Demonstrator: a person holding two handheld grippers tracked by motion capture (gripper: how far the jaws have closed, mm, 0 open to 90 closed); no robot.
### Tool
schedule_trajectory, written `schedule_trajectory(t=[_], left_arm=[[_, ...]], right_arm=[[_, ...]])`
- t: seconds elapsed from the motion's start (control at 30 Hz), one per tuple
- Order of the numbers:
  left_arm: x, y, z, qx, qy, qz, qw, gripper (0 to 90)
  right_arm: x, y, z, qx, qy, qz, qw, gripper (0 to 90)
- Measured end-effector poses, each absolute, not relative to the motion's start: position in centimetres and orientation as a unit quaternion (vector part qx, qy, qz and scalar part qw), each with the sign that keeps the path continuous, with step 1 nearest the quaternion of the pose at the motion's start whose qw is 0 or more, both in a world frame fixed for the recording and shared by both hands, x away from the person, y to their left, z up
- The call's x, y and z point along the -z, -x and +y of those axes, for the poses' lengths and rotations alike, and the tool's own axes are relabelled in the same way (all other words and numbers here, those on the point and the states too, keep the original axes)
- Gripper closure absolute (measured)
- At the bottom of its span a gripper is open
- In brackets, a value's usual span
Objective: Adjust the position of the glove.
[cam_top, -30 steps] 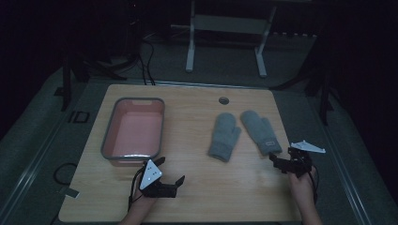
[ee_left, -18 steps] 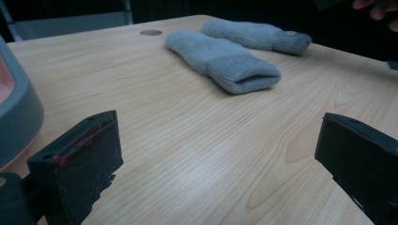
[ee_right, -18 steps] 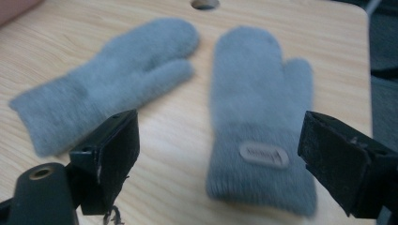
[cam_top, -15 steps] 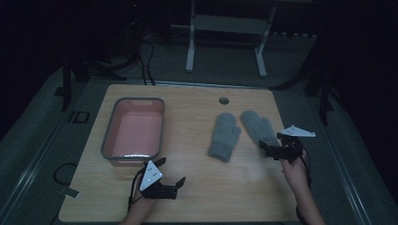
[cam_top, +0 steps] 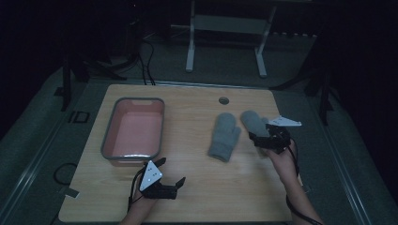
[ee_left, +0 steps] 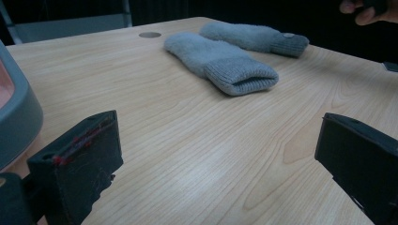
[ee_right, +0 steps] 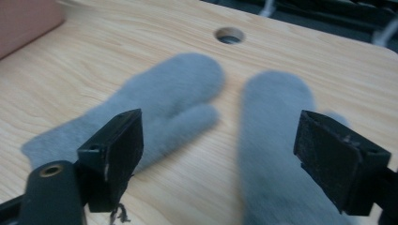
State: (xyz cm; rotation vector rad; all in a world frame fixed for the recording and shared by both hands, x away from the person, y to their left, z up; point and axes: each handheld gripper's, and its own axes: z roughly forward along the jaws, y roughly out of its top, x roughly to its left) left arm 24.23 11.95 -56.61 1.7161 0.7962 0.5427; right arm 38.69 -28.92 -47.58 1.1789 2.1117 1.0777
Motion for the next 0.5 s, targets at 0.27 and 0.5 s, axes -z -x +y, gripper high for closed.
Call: schedule_trajectory(t=[0.27,0.5], left_arm=[[56.6,-24.2,11.9,-0.228,-0.728,0.334,0.553,1.2],[56.6,-24.2,12.0,-0.228,-0.729,0.334,0.552,1.2]], right_arm=[[48.5,-40.7,-25.5,-0.406,-0.352,0.816,0.215,21.2],[49.3,-42.1,-23.4,-0.396,-0.311,0.843,0.186,26.8]])
